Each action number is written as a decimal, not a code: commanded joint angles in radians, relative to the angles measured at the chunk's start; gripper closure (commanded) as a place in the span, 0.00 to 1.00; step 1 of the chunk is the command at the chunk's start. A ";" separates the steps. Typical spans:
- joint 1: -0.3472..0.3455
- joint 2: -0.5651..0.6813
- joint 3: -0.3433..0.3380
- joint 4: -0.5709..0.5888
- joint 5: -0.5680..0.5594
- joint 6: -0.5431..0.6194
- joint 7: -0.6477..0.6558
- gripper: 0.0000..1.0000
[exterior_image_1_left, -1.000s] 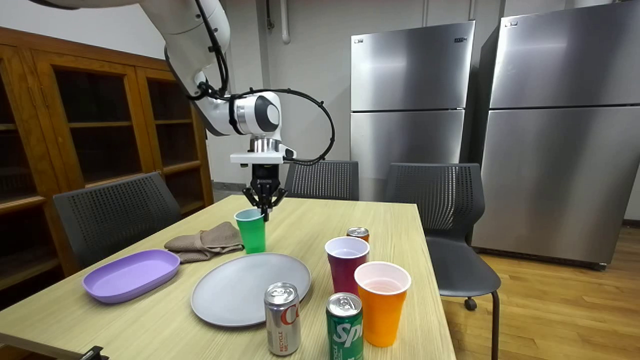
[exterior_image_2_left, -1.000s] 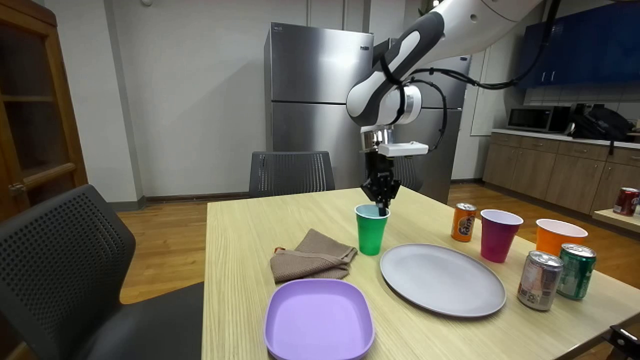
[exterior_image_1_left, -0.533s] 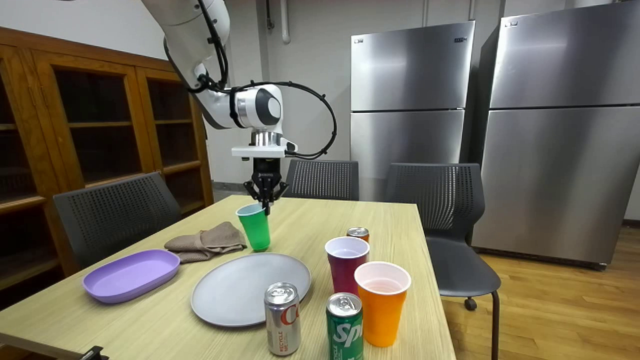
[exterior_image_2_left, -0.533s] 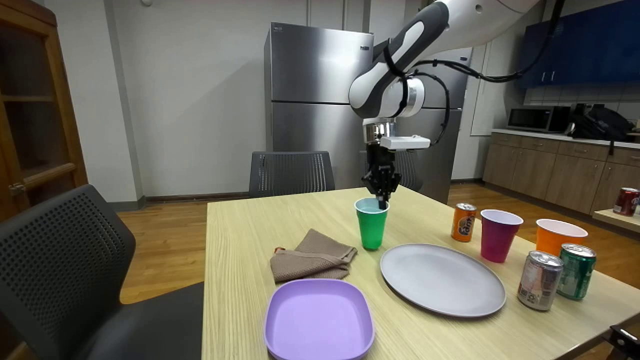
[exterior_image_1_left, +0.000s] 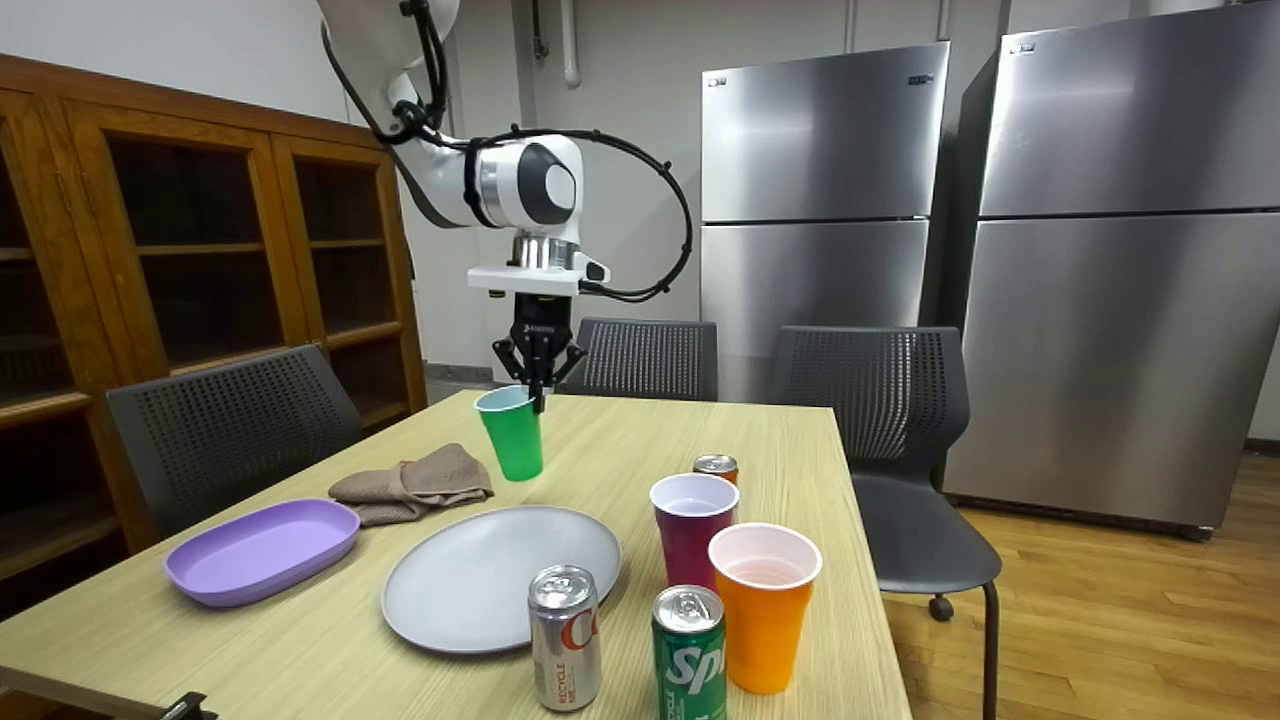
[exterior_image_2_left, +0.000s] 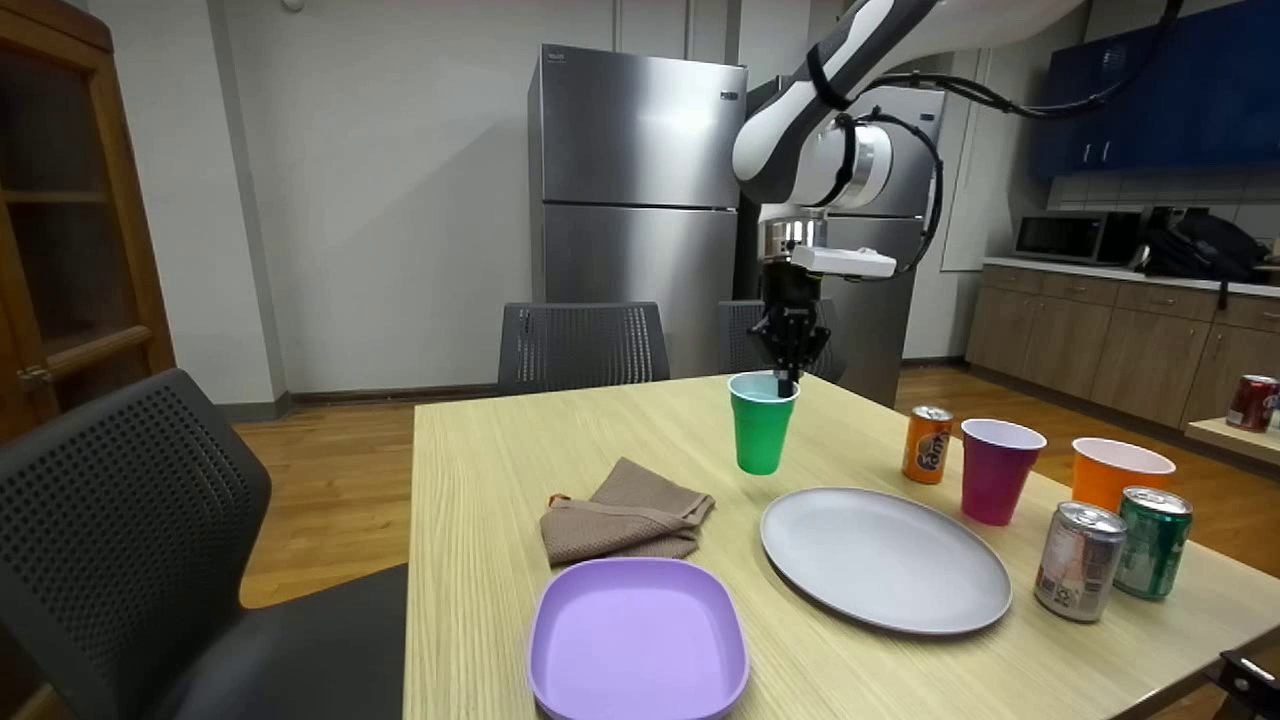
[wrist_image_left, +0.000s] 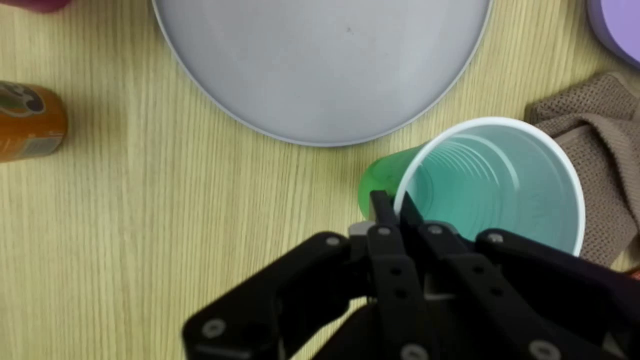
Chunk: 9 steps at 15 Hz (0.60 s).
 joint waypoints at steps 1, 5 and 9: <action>-0.019 -0.143 0.015 -0.194 0.031 0.055 -0.019 0.99; -0.017 -0.200 0.010 -0.294 0.045 0.059 -0.014 0.99; -0.014 -0.199 0.002 -0.328 0.046 0.047 0.002 0.99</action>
